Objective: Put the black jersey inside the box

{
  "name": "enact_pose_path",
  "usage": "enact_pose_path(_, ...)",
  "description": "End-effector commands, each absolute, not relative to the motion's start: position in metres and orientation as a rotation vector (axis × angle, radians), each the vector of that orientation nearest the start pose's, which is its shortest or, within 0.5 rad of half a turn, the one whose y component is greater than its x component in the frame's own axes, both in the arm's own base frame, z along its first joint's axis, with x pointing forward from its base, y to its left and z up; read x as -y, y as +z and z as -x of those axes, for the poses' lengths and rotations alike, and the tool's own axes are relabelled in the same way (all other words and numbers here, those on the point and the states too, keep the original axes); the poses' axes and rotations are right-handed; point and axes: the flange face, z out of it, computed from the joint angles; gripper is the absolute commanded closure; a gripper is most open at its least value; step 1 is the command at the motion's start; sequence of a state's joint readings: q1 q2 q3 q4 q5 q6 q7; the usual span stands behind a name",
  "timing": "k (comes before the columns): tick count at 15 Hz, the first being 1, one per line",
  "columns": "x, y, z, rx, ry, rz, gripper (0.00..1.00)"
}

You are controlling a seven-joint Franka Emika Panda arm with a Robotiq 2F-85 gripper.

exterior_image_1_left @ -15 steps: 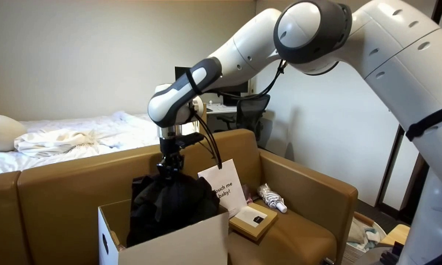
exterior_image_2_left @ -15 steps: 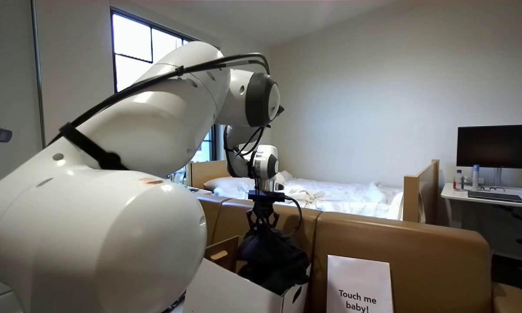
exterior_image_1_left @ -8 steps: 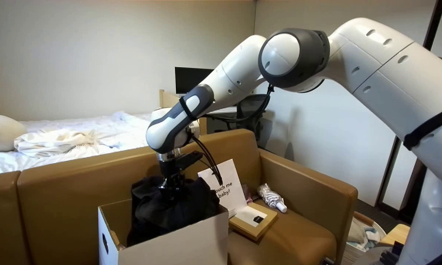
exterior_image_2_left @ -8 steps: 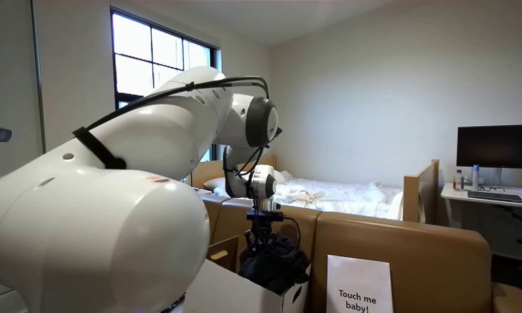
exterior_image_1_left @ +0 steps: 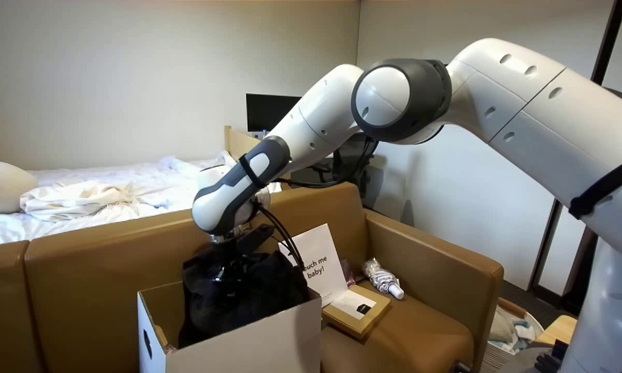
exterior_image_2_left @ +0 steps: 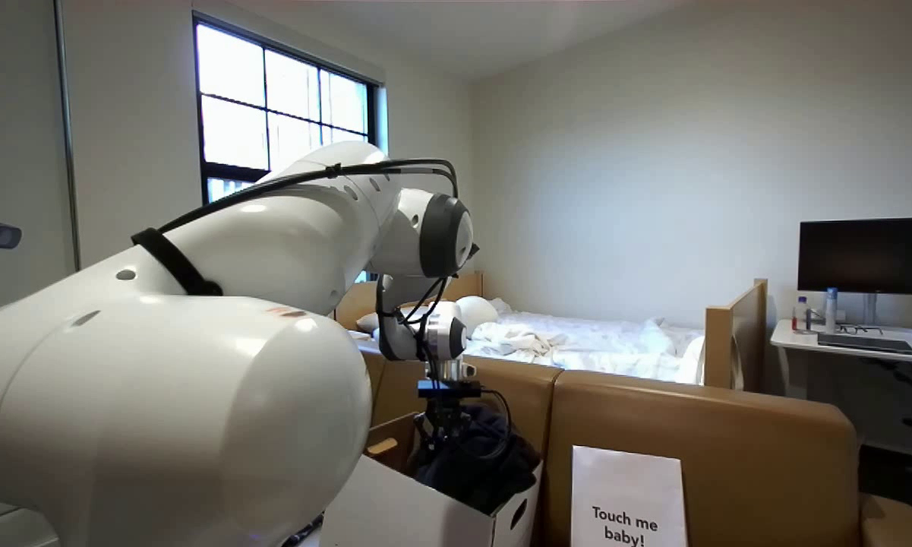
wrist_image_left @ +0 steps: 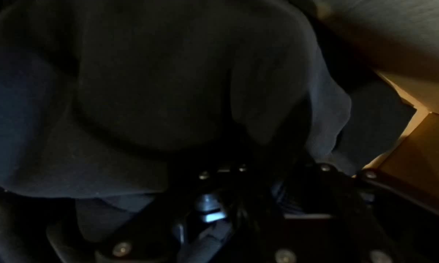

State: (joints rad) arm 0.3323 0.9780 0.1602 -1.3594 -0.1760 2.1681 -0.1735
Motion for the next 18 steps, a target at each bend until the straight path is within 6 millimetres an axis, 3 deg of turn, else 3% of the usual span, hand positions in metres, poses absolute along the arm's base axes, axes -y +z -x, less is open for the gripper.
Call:
enact_pose_path(1,-0.307,0.132,-0.645,1.177,0.177,2.982,0.38)
enact_pose_path(6,-0.308,0.144,-0.633,1.213,0.273,2.977,0.05)
enact_pose_path(8,-0.314,0.154,-0.629,1.239,0.273,2.982,0.00)
enact_pose_path(10,-0.322,0.176,-0.628,1.263,0.239,2.989,0.00)
enact_pose_path(12,-0.333,0.210,-0.630,1.241,0.117,2.987,0.00)
enact_pose_path(16,-0.355,0.288,-0.642,0.946,-0.164,2.970,0.00)
enact_pose_path(18,-0.360,0.329,-0.647,0.781,-0.208,2.962,0.00)
